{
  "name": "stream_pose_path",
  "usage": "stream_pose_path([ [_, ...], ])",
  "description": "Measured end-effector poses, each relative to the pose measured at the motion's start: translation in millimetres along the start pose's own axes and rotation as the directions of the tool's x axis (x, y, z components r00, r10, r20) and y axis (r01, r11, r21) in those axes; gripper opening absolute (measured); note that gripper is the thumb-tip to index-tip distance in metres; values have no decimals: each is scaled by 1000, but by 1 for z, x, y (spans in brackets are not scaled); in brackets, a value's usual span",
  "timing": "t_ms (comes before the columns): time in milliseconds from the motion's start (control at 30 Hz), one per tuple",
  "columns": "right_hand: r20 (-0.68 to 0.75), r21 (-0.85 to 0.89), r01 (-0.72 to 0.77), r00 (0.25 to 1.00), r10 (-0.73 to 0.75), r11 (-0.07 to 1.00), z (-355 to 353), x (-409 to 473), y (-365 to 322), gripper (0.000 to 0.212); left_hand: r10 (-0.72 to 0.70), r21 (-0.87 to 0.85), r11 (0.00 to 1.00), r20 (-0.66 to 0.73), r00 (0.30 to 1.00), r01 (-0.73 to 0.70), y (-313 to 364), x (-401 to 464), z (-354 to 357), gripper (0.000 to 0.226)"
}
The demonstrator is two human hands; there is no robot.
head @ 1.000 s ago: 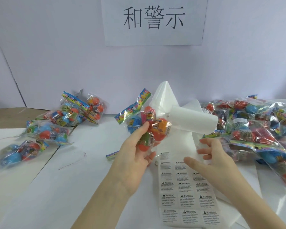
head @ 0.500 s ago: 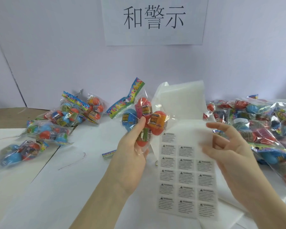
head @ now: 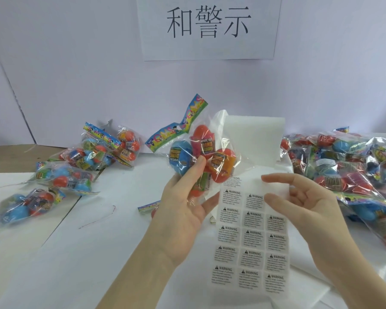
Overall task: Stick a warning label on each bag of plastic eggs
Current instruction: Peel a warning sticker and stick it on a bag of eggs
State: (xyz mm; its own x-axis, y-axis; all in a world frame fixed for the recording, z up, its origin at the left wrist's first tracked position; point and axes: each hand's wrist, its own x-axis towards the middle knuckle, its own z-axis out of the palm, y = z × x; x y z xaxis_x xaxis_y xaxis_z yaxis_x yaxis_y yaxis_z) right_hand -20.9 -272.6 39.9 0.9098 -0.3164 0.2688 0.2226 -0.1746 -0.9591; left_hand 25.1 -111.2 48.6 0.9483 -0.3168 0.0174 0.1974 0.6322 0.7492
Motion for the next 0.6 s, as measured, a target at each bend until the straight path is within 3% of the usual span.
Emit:
stream_pose_path([
  [133, -27, 7, 0, 1000, 0, 1000, 2, -2, -3, 34, -3, 13, 1000, -61, 998, 3, -3, 3, -1, 59],
  [300, -129, -365, 114, 977, -172, 924, 10, -7, -5, 31, -29, -20, 999, -95, 995, 28, -7, 3, 0, 52],
  [433, -46, -385, 180, 976, -214, 905, 15, -8, -4, 17, -63, -29, 998, -22, 998, 62, -7, 1, 1, 37],
  [500, 5, -405, 212, 973, -230, 889, 17, -8, -2, 6, -87, -20, 996, 12, 996, 88, -6, 0, 1, 43],
  [600, 62, -420, 247, 968, -244, 873, 16, -6, 3, 32, -115, -7, 993, 32, 993, 116, -6, -1, 0, 44],
])
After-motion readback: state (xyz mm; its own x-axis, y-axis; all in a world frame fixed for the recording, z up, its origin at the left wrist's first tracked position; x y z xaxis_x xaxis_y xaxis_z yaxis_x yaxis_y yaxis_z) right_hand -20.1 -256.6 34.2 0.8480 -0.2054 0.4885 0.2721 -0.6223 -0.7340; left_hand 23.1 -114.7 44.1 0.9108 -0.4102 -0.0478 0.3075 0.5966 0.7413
